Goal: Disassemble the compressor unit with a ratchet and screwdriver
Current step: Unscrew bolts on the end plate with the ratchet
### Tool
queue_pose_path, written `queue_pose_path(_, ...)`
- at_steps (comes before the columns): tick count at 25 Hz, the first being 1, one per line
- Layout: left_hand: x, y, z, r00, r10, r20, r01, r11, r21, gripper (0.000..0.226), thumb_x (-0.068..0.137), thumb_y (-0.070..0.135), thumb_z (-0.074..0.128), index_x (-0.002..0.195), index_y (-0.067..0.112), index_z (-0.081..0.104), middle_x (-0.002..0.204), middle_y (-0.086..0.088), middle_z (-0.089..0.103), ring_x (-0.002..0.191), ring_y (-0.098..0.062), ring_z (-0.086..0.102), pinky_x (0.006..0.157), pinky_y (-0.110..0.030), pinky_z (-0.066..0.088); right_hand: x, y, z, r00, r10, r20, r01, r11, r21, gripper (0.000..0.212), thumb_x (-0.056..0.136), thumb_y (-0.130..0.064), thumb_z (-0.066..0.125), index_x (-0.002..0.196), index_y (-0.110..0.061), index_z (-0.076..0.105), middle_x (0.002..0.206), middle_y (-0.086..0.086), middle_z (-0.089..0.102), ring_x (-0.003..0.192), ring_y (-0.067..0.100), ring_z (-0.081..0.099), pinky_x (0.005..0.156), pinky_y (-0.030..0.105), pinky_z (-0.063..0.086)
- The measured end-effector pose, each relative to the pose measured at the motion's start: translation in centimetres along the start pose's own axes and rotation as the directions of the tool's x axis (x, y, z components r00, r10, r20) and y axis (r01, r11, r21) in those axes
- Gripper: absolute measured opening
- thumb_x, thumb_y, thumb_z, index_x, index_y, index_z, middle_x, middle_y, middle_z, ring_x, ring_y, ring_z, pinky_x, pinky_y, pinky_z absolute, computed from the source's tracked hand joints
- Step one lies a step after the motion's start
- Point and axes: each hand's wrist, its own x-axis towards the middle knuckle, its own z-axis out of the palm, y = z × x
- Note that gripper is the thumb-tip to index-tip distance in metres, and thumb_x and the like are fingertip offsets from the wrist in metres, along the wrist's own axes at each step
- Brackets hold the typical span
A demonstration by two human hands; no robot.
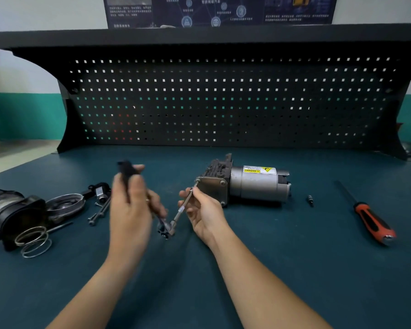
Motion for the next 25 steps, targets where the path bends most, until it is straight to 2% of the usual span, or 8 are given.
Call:
queue_pose_path(3, -1.4, 0.0, 0.5, 0.758, 0.176, 0.628, -0.509, 0.761, 0.401, 0.027, 0.076, 0.047, 0.039, 0.103, 0.046, 0.038, 0.059, 0.021, 0.056, 0.058, -0.006, 0.054, 0.046, -0.017, 0.036, -0.2, 0.3, 0.0, 1.0, -0.018, -0.005, 0.018, 1.0, 0.013, 0.021, 0.094, -0.014, 0.051, 0.075, -0.009, 0.059, 0.062, 0.002, 0.067, 0.055, 0.013, 0.063, 0.054, 0.021, 0.048)
queue_pose_path(5, -1.9, -0.2, 0.6, 0.629, 0.124, 0.767, -0.625, 0.667, 0.405, 0.035, 0.077, 0.042, 0.037, 0.108, 0.051, 0.024, 0.064, 0.028, 0.05, 0.062, 0.002, 0.051, 0.045, -0.013, 0.032, -0.1, 0.4, 0.0, 0.999, -0.025, -0.035, 0.026, 0.999, 0.021, 0.024, 0.093, -0.015, 0.053, 0.07, -0.01, 0.058, 0.058, 0.001, 0.064, 0.053, 0.013, 0.06, 0.054, 0.02, 0.049)
queue_pose_path(8, -1.4, -0.4, -0.2, 0.738, 0.094, 0.668, -0.493, 0.752, 0.438, 0.029, 0.089, 0.05, 0.037, 0.109, 0.064, 0.021, 0.095, 0.046, 0.048, 0.074, 0.02, 0.05, 0.066, -0.003, 0.037, -0.1, 0.0, 0.0, 0.999, 0.038, 0.026, -0.039, 0.999, 0.03, 0.024, 0.096, -0.017, 0.049, 0.075, -0.01, 0.056, 0.063, 0.005, 0.063, 0.06, 0.015, 0.058, 0.069, 0.03, 0.046)
queue_pose_path(10, -0.9, -0.7, -0.8, 0.866, 0.038, 0.499, -0.307, 0.828, 0.469, 0.028, 0.082, 0.066, 0.034, 0.109, 0.065, 0.028, 0.087, 0.034, 0.06, 0.073, 0.008, 0.058, 0.067, -0.009, 0.041, -0.8, -0.3, 0.0, 0.992, 0.11, 0.069, -0.107, 0.993, -0.048, 0.027, 0.1, -0.023, 0.04, 0.087, -0.008, 0.058, 0.064, 0.005, 0.067, 0.055, 0.014, 0.062, 0.059, 0.026, 0.051)
queue_pose_path(13, -0.4, -1.0, -0.3, 0.977, 0.0, 0.214, -0.078, 0.931, 0.356, 0.007, 0.093, 0.048, 0.041, 0.1, 0.049, 0.042, 0.07, 0.011, 0.069, 0.069, -0.004, 0.064, 0.071, -0.018, 0.049, -2.2, -0.3, -0.1, 0.973, 0.186, 0.139, -0.18, 0.982, -0.058, 0.022, 0.099, -0.019, 0.038, 0.097, -0.006, 0.055, 0.066, 0.007, 0.071, 0.053, 0.015, 0.067, 0.043, 0.02, 0.049)
queue_pose_path(17, 0.4, -0.6, -0.4, 0.943, -0.332, 0.03, 0.332, 0.943, -0.033, 0.005, 0.1, 0.034, 0.035, 0.102, 0.036, 0.039, 0.056, 0.001, 0.065, 0.057, -0.015, 0.066, 0.052, -0.034, 0.051, -2.7, -0.3, 0.0, 0.981, 0.084, 0.178, -0.079, 0.996, -0.034, 0.017, 0.097, -0.007, 0.043, 0.087, -0.002, 0.055, 0.062, 0.007, 0.069, 0.053, 0.017, 0.068, 0.044, 0.019, 0.05)
queue_pose_path(21, -0.7, -0.7, -1.5, 0.932, -0.331, 0.149, 0.285, 0.92, 0.268, 0.043, 0.09, 0.027, 0.057, 0.119, 0.04, 0.028, 0.072, 0.018, 0.067, 0.067, -0.003, 0.066, 0.058, -0.035, 0.054, -2.6, -0.3, 0.4, 0.99, 0.054, 0.129, -0.047, 0.997, -0.055, 0.019, 0.096, -0.005, 0.046, 0.079, -0.002, 0.055, 0.055, 0.005, 0.067, 0.048, 0.014, 0.066, 0.039, 0.017, 0.047)
queue_pose_path(25, -1.9, -0.8, -1.3, 0.923, -0.353, 0.156, 0.252, 0.858, 0.448, 0.052, 0.086, 0.027, 0.061, 0.122, 0.038, 0.025, 0.087, 0.012, 0.063, 0.055, -0.014, 0.067, 0.049, -0.026, 0.051, -2.5, -0.3, 0.7, 0.995, 0.028, 0.097, -0.023, 0.999, -0.045, 0.02, 0.095, -0.005, 0.047, 0.077, -0.001, 0.053, 0.052, 0.004, 0.066, 0.045, 0.014, 0.065, 0.037, 0.016, 0.045)
